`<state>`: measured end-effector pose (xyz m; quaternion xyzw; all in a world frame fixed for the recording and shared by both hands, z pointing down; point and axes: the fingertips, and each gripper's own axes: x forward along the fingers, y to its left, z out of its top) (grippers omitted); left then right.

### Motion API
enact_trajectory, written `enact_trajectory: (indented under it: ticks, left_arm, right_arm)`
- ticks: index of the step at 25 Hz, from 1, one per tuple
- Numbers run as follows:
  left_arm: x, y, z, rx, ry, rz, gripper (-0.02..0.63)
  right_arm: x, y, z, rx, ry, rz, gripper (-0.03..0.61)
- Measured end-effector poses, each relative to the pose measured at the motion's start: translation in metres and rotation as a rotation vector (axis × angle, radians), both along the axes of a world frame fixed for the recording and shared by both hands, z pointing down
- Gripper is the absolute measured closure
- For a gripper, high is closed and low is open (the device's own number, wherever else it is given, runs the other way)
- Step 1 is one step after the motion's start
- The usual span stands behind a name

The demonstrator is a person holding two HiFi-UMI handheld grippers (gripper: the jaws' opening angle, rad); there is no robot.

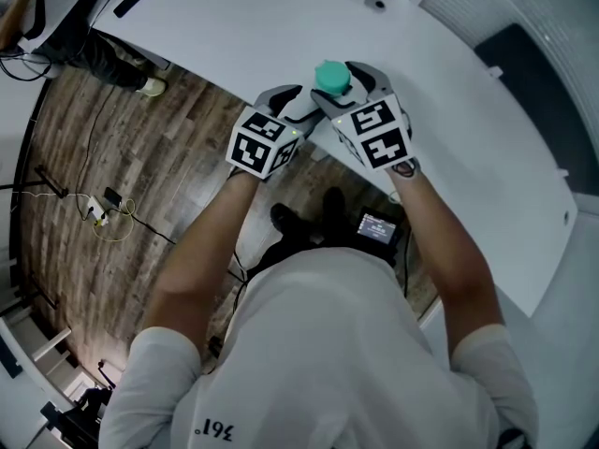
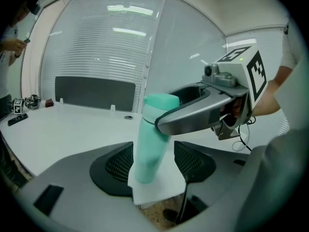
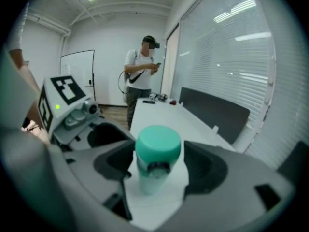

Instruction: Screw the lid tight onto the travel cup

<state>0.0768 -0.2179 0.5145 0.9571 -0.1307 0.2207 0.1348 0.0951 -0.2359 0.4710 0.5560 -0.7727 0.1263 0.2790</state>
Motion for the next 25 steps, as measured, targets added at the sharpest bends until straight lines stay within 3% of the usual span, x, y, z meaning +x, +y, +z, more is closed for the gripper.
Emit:
enact_trajectory:
  ticks: [25]
  left_arm:
    - [-0.016, -0.003, -0.037, 0.018, 0.069, -0.007, 0.33]
  right_arm:
    - [0.007, 0.005, -0.034, 0.076, -0.033, 0.048, 0.261]
